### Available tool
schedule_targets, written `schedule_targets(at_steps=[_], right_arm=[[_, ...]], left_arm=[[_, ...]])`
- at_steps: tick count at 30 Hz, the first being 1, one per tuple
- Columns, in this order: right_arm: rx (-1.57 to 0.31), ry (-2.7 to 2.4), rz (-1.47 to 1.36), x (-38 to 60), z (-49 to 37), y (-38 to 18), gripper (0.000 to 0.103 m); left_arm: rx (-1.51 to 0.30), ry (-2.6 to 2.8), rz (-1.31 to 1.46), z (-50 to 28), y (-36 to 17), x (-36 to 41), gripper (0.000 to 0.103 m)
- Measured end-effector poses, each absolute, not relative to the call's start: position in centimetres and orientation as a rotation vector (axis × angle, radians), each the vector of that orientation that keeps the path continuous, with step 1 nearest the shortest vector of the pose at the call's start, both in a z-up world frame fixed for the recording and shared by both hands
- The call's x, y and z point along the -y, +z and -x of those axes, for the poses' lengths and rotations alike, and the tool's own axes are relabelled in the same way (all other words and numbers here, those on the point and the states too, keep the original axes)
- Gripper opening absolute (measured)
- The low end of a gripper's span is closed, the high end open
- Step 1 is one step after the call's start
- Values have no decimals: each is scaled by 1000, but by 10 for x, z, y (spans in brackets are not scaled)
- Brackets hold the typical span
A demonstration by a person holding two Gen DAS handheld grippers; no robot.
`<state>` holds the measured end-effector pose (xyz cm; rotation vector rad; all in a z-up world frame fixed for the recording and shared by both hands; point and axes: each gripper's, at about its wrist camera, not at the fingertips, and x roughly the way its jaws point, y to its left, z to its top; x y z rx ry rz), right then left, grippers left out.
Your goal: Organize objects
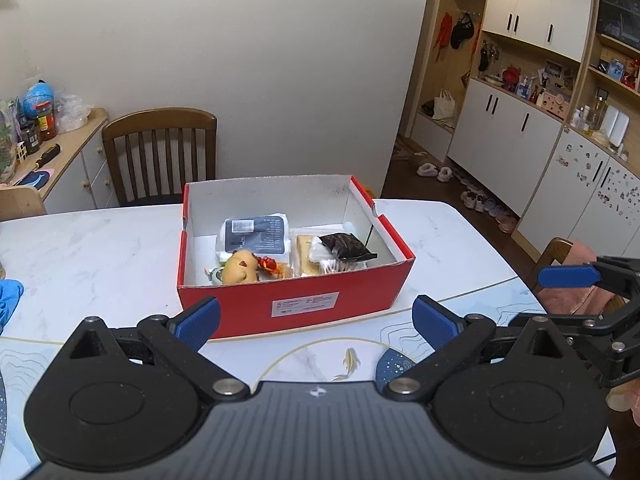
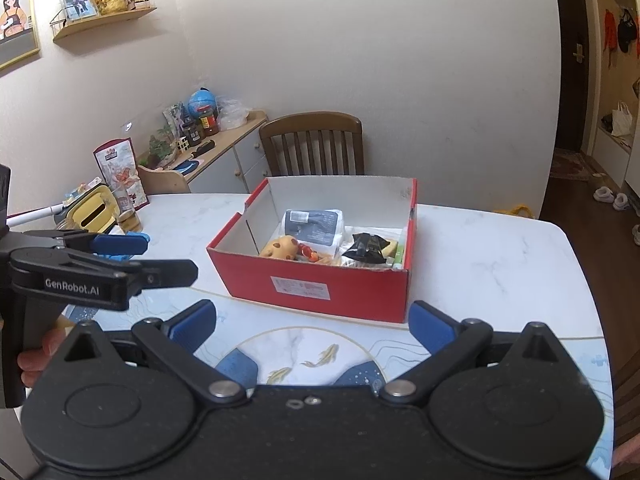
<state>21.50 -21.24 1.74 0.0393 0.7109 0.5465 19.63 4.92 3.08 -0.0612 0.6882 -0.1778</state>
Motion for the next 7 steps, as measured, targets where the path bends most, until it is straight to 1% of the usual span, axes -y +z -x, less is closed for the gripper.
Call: schedule_targets(at_steps=[7], right_arm=[[-737, 524, -47, 220, -211, 6, 103]], left_arm=[[-688, -165, 60, -196, 27, -55, 102]])
